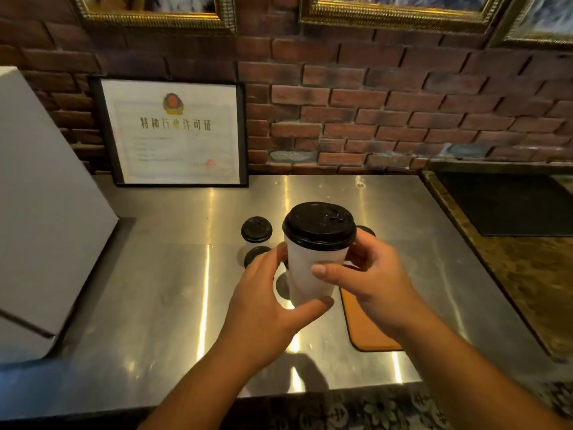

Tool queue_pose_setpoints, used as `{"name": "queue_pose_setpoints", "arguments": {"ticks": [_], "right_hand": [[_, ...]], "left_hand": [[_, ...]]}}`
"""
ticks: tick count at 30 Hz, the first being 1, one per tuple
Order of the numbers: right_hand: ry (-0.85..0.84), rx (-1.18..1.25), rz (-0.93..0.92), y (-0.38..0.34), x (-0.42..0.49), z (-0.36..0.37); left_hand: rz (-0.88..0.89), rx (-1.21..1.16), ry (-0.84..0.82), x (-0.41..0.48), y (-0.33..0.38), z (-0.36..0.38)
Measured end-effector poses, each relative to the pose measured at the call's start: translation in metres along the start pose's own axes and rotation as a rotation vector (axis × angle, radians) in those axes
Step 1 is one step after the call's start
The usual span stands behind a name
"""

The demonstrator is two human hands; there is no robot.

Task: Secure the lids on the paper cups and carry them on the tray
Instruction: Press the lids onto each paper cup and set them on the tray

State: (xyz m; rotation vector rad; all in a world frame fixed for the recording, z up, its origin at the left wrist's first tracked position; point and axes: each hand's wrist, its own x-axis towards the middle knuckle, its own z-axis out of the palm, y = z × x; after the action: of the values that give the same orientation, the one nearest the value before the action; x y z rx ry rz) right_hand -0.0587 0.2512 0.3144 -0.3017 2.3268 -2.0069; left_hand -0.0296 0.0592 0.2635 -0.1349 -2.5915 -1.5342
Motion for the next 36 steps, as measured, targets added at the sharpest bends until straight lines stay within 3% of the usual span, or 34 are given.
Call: {"name": "queue_pose_setpoints", "arguments": {"ticks": [9,36], "right_hand": [[0.008,0.035,-0.073,-0.039,-0.031,0.0],[0.02,0.042,-0.092,-0.037,-0.052,0.003]], "left_hand": [[0.074,-0.156,0.069,-0.016,0.055,-0.008],[0.11,-0.13,0.153,-0.043,0.072,-0.012]]}}
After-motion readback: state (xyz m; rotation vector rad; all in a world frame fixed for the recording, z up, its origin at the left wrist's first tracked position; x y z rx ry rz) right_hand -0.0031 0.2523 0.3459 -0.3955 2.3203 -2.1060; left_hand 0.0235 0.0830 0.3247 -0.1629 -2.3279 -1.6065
